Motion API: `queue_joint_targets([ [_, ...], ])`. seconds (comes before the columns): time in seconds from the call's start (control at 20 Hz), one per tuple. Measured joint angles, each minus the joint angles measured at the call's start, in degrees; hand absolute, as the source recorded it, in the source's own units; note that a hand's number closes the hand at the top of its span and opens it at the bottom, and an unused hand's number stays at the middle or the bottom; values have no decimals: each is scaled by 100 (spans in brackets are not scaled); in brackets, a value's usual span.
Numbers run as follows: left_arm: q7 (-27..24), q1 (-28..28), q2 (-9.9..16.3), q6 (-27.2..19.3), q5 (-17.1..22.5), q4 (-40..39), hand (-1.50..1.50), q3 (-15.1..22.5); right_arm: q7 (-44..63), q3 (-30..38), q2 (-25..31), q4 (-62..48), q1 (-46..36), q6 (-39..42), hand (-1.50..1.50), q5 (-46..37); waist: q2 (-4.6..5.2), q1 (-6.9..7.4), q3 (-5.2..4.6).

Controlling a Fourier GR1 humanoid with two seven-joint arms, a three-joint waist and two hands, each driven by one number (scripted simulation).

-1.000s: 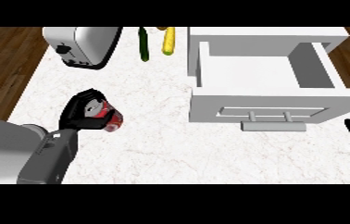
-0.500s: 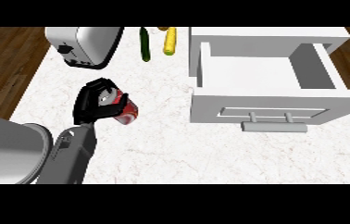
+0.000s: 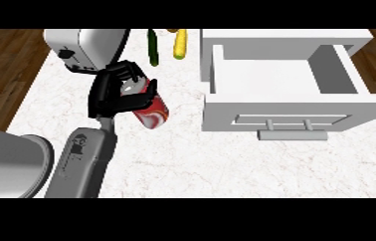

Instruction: Pick up the can, place it into the drawer and close the drawer

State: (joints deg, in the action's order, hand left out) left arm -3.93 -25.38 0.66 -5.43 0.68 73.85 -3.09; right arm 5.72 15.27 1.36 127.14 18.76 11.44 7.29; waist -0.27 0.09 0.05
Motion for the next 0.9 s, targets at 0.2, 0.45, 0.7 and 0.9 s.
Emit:
queue_joint_targets([
  [0.2,771,-377,-39,-354,-20,457,150,427,-55,60,-3,-65,-41,29,-150,6,8,-28,-2],
  [0.45,1516,-1157,-50,-878,-142,559,150,818,-122,204,32,-70,36,152,-150,130,15,-63,-3],
  [0.7,1773,-2095,-61,-1487,-92,61,150,1227,-85,145,18,-91,-55,124,-150,50,28,-99,-3],
  [0.9,1899,-2854,-63,-1747,18,-475,150,1245,-41,90,-34,-62,-74,104,-150,9,34,-116,-3],
])
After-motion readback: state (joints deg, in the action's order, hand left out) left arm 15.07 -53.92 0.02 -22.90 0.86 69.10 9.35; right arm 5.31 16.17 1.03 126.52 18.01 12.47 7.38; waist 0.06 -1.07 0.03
